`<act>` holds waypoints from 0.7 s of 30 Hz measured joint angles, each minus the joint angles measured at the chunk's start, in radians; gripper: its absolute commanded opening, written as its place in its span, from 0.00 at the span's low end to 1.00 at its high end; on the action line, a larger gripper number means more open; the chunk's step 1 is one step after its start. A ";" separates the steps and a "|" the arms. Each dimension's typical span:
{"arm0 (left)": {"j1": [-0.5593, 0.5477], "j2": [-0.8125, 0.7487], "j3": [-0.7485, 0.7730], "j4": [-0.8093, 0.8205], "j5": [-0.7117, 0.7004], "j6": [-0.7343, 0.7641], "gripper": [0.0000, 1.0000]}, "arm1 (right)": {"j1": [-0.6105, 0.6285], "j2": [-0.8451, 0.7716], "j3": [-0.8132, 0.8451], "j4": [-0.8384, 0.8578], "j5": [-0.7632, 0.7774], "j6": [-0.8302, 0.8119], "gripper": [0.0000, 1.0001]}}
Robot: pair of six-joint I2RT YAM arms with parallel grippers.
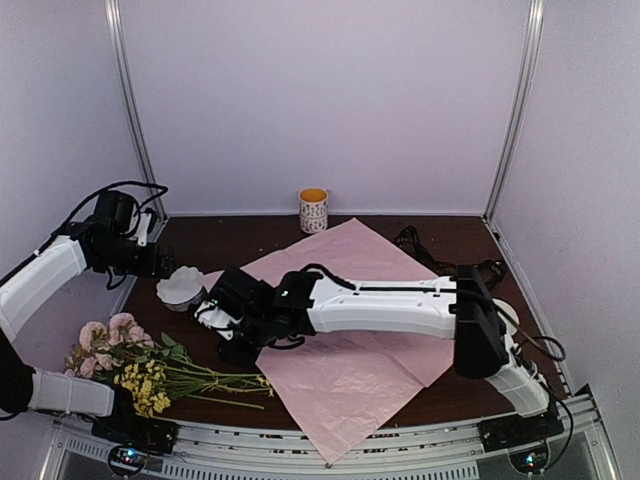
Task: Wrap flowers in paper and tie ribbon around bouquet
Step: Pick up the fake flower from the corner of the board.
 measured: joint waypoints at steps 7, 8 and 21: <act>0.002 -0.003 -0.013 0.027 0.039 -0.010 0.97 | 0.021 0.210 0.220 -0.126 -0.071 -0.011 0.35; 0.002 -0.003 -0.013 0.030 0.044 -0.010 0.97 | 0.020 0.214 0.220 -0.138 -0.079 -0.010 0.35; 0.002 -0.061 -0.022 0.066 0.077 -0.009 0.97 | 0.027 0.247 0.220 -0.185 -0.086 -0.010 0.26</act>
